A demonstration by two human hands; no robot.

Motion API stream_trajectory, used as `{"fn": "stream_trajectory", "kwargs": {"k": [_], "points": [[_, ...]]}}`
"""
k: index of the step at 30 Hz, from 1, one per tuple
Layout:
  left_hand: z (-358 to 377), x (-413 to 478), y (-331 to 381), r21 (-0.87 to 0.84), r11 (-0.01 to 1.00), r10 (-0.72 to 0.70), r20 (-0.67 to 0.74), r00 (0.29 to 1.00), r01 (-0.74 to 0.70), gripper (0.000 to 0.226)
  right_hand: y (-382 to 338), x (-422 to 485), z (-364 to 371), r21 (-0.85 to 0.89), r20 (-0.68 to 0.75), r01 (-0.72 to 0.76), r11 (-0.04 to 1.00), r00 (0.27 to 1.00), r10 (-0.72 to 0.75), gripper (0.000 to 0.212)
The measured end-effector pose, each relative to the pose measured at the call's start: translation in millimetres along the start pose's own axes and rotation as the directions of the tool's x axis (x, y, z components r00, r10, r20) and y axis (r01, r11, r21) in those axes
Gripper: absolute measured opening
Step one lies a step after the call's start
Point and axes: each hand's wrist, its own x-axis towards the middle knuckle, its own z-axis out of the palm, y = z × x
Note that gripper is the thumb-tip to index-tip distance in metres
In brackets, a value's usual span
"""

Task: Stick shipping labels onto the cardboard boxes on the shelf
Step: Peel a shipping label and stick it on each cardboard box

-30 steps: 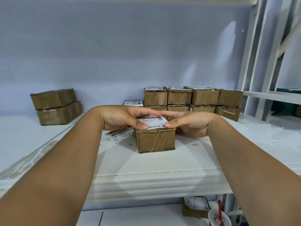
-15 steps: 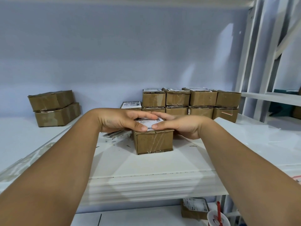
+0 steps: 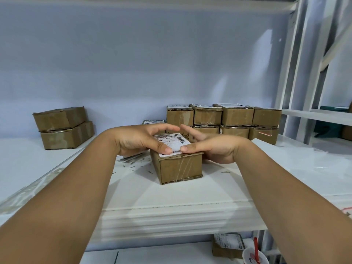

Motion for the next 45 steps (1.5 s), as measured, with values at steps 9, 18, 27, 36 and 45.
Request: {"fn": "stream_trajectory", "kwargs": {"k": [9,18,27,36,45], "points": [[8.7,6.8,12.6,-0.182,0.945,0.160,-0.470,0.868,-0.273,0.036,-8.0,3.0,-3.3,0.335,-0.226,0.285,0.898,0.950,-0.218,0.089],[14.1,6.2,15.5,-0.302,0.894,0.154,-0.486,0.860,-0.330,0.090,-10.5,10.6,-1.7,0.448,-0.513,0.470,0.761,0.832,-0.211,0.049],[19.2,4.7,16.9,-0.292,0.916,0.149,-0.387,0.910,-0.275,0.087,-9.4,13.4,-4.2,0.459,-0.536,0.496,0.737,0.816,-0.216,0.045],[12.2,4.0,16.9,-0.348,0.835,0.168,-0.575,0.800,-0.426,0.085,-6.6,13.8,2.0,0.385,-0.446,0.416,0.824,0.865,-0.229,0.046],[9.1,3.0,15.4,-0.323,0.816,0.171,-0.658,0.733,-0.480,0.052,-12.1,17.7,8.8,0.323,-0.521,0.478,0.817,0.810,-0.269,0.037]]}}
